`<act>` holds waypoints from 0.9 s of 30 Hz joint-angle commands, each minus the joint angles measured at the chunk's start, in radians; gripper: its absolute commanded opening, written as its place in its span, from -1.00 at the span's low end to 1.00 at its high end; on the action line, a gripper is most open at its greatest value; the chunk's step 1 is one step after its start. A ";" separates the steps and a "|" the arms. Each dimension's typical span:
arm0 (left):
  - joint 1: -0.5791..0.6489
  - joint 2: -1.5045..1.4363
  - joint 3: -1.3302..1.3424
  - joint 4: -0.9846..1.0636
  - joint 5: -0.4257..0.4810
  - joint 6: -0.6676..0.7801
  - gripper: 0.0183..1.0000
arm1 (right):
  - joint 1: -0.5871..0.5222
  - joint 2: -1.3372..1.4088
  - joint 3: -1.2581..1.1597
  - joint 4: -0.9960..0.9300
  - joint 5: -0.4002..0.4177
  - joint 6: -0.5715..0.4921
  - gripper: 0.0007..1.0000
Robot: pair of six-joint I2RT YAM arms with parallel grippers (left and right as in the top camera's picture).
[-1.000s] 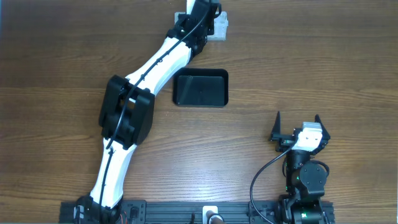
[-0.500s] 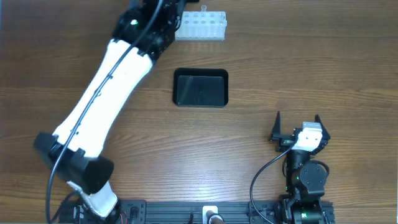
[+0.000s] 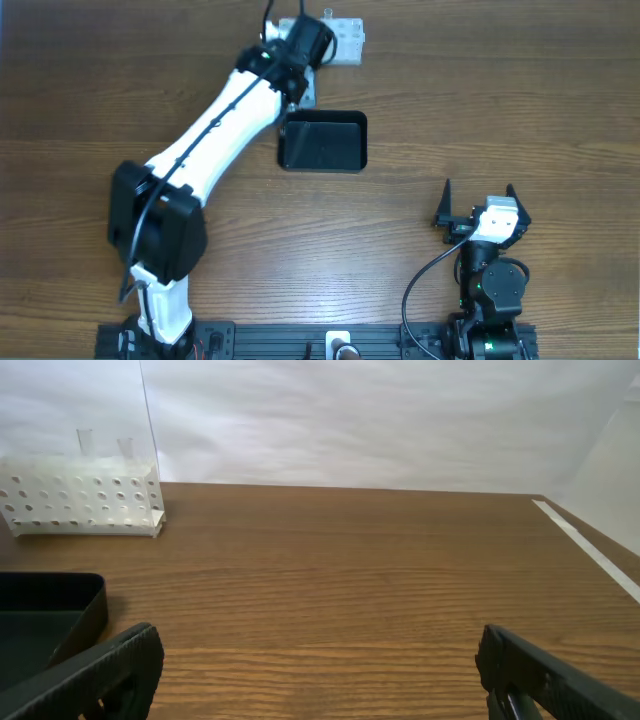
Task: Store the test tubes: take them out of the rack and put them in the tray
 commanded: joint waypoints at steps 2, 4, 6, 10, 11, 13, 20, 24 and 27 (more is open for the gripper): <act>-0.010 0.055 -0.006 0.025 0.011 -0.040 -0.95 | 0.005 -0.001 -0.006 -0.003 0.002 -0.004 0.98; -0.010 0.080 -0.006 0.025 0.011 -0.040 -0.93 | 0.005 -0.001 -0.006 -0.003 0.002 -0.004 0.98; -0.010 0.100 -0.006 0.028 0.011 -0.040 -0.92 | 0.005 -0.001 -0.006 -0.003 0.002 -0.004 0.99; -0.010 0.128 -0.006 0.037 0.011 -0.040 -0.87 | 0.005 -0.001 -0.006 -0.003 0.002 -0.004 0.99; -0.010 0.135 -0.006 0.039 0.011 -0.040 -0.88 | 0.005 -0.001 -0.006 -0.003 0.002 -0.004 0.98; -0.010 0.144 -0.006 0.041 0.011 -0.040 -0.87 | 0.005 -0.001 -0.006 -0.003 0.002 -0.004 0.98; -0.012 0.159 -0.005 0.045 0.011 -0.040 -0.50 | 0.005 -0.001 -0.006 -0.003 0.002 -0.004 0.99; -0.020 0.134 -0.006 0.052 0.003 -0.035 -0.26 | 0.005 -0.001 -0.006 -0.003 0.002 -0.004 0.99; -0.024 0.060 -0.006 0.093 -0.058 -0.032 -0.01 | 0.005 -0.001 -0.006 -0.003 0.002 -0.004 0.99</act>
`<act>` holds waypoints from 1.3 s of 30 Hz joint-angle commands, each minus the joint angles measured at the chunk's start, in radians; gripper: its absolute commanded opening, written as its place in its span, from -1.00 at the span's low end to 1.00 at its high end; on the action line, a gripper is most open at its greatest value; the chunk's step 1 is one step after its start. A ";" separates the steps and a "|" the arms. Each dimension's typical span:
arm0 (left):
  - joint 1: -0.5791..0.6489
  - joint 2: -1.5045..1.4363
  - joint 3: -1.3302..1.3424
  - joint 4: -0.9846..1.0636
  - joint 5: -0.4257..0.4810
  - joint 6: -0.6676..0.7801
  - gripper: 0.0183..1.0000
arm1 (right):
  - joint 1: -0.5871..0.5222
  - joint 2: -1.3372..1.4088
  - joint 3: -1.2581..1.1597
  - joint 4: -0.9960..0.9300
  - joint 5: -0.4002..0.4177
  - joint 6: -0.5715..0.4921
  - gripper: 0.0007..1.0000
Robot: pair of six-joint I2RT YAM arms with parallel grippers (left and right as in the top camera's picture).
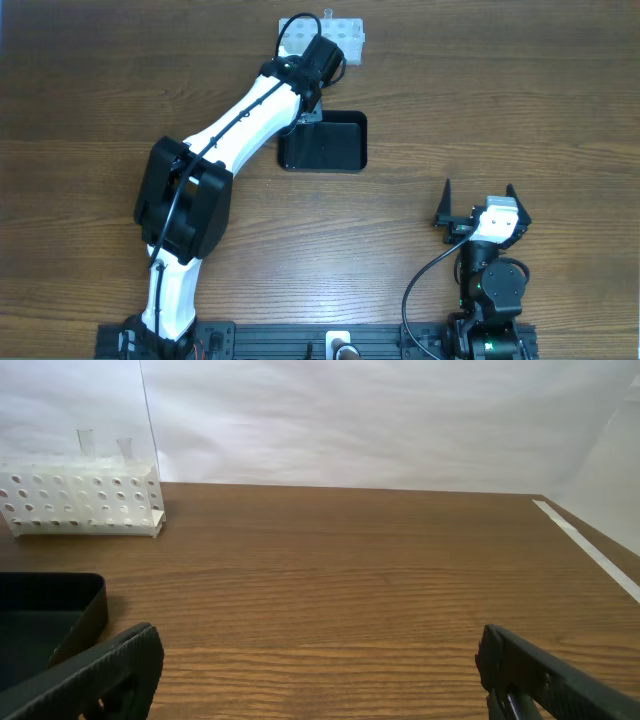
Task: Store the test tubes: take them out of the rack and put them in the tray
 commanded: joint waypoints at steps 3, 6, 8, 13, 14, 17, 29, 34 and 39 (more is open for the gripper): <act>-0.003 -0.172 0.001 0.103 -0.104 0.068 0.25 | 0.005 -0.001 -0.006 -0.003 0.002 -0.005 0.99; 0.025 -0.276 0.001 0.180 -0.111 0.188 0.37 | 0.005 -0.001 -0.006 -0.003 0.002 -0.005 0.98; 0.047 -0.331 0.001 0.217 -0.110 0.246 0.41 | 0.005 -0.001 -0.006 -0.003 0.002 -0.005 0.99; 0.122 -0.458 -0.016 0.304 -0.076 0.370 0.52 | 0.005 -0.001 -0.006 -0.003 0.002 -0.005 0.99; 0.137 -0.480 -0.029 0.328 -0.054 0.397 0.58 | 0.005 -0.001 -0.006 -0.003 0.002 -0.005 0.99; 0.190 -0.573 -0.129 0.446 0.041 0.479 0.78 | 0.005 -0.001 -0.006 -0.003 0.002 -0.005 0.98; 0.380 -1.038 -0.806 0.893 0.325 0.551 0.99 | 0.005 -0.001 -0.006 -0.003 0.002 -0.005 0.99; 0.506 -1.287 -1.080 0.962 0.431 0.551 0.99 | 0.005 -0.001 -0.006 -0.003 0.002 -0.005 0.99; 0.557 -1.564 -1.310 0.962 0.434 0.552 1.00 | 0.005 -0.001 -0.006 -0.003 0.002 -0.005 0.99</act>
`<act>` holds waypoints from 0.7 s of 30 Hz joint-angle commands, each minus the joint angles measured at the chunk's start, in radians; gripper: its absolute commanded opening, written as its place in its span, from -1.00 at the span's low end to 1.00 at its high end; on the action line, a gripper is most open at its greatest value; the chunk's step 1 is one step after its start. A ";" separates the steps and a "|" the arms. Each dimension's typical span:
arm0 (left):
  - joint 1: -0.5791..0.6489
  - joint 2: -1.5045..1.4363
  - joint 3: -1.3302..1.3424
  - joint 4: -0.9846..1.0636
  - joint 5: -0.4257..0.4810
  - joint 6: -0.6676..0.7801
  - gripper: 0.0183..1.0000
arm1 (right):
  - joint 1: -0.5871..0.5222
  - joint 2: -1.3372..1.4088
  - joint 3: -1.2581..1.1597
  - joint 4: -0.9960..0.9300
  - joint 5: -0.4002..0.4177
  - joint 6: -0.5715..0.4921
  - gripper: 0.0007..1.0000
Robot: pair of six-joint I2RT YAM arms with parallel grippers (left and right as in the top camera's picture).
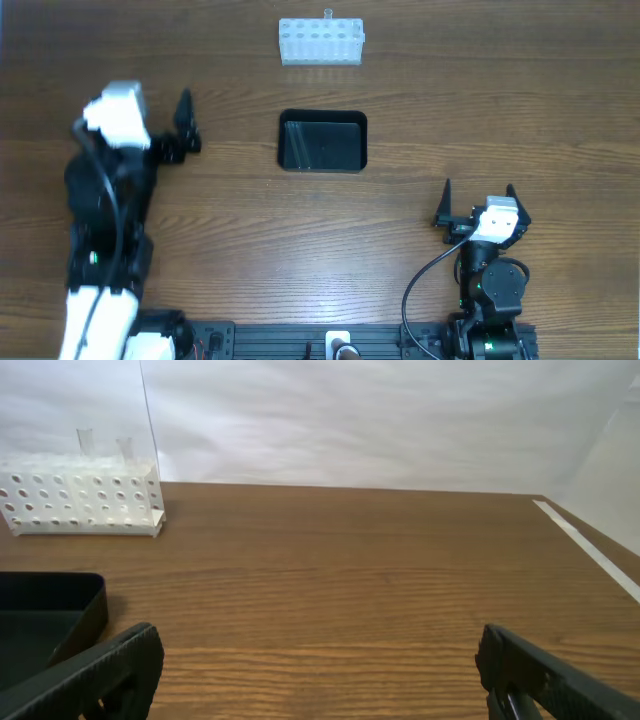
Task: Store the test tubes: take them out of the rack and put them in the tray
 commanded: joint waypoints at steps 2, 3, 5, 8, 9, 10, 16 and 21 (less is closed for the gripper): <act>0.047 -0.287 -0.233 0.006 0.062 0.015 1.00 | 0.005 -0.001 -0.006 -0.003 0.002 -0.003 0.98; 0.055 -0.338 -0.272 0.008 0.062 0.015 0.99 | 0.005 -0.001 -0.006 -0.003 0.002 -0.003 0.99; 0.067 -0.423 -0.338 0.018 0.064 0.015 1.00 | 0.005 -0.001 -0.006 -0.003 0.002 -0.003 0.99; 0.080 -0.521 -0.417 0.029 0.074 0.015 1.00 | 0.005 -0.001 -0.006 -0.003 0.002 -0.003 0.98; 0.085 -0.555 -0.443 0.029 0.078 0.015 0.99 | 0.005 -0.001 -0.006 -0.003 0.002 -0.003 0.98; 0.086 -0.571 -0.456 0.028 0.080 0.015 1.00 | 0.005 -0.001 -0.006 -0.003 0.002 -0.003 0.99; 0.092 -0.709 -0.571 0.027 0.080 0.019 1.00 | 0.005 -0.001 -0.006 -0.003 0.002 -0.003 0.98; 0.092 -0.760 -0.590 -0.051 0.080 0.019 1.00 | 0.005 -0.001 -0.006 -0.003 0.002 -0.003 0.99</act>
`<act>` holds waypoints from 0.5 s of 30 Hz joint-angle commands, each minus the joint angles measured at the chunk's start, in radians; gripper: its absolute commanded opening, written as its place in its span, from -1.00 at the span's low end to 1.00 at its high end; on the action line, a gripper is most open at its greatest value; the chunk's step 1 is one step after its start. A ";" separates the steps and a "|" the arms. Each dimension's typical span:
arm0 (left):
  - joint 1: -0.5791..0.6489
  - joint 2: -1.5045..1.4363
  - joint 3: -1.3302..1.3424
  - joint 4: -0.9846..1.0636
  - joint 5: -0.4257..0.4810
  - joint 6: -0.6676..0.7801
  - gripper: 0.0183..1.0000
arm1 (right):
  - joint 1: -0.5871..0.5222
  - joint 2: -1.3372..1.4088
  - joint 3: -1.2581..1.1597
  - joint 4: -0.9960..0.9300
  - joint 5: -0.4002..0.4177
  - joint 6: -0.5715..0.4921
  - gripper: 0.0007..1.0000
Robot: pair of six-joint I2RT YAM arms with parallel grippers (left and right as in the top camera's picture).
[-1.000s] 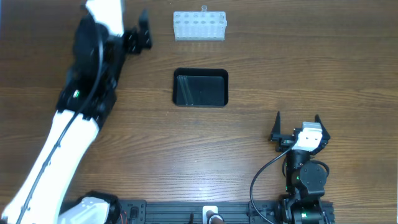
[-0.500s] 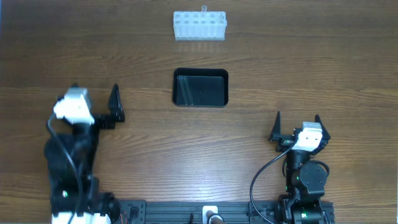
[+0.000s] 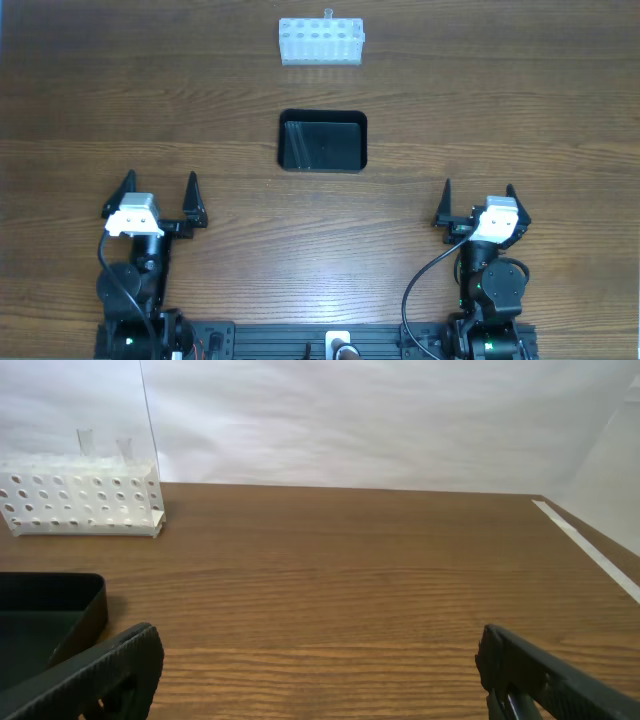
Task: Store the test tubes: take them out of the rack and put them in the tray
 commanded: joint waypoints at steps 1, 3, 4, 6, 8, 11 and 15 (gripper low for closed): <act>0.006 -0.048 -0.020 -0.074 0.012 0.019 1.00 | 0.005 -0.001 -0.006 -0.003 0.002 -0.004 0.99; 0.006 -0.063 -0.020 -0.136 0.004 0.019 1.00 | 0.005 -0.001 -0.006 -0.003 0.002 -0.004 0.99; 0.006 -0.067 -0.020 -0.150 -0.003 0.018 0.99 | 0.005 -0.001 -0.006 -0.003 0.002 -0.004 0.98; 0.006 -0.067 -0.020 -0.148 -0.002 0.018 1.00 | 0.005 -0.001 -0.006 -0.003 0.002 -0.004 0.98; 0.006 -0.067 -0.020 -0.147 -0.003 0.018 1.00 | 0.005 -0.001 -0.006 -0.003 0.002 -0.004 0.98; 0.006 -0.066 -0.020 -0.147 -0.003 0.018 1.00 | 0.005 -0.001 -0.006 -0.003 0.002 -0.004 0.99; 0.006 -0.064 -0.020 -0.147 -0.003 0.018 1.00 | 0.005 -0.001 -0.006 -0.003 0.002 -0.004 0.99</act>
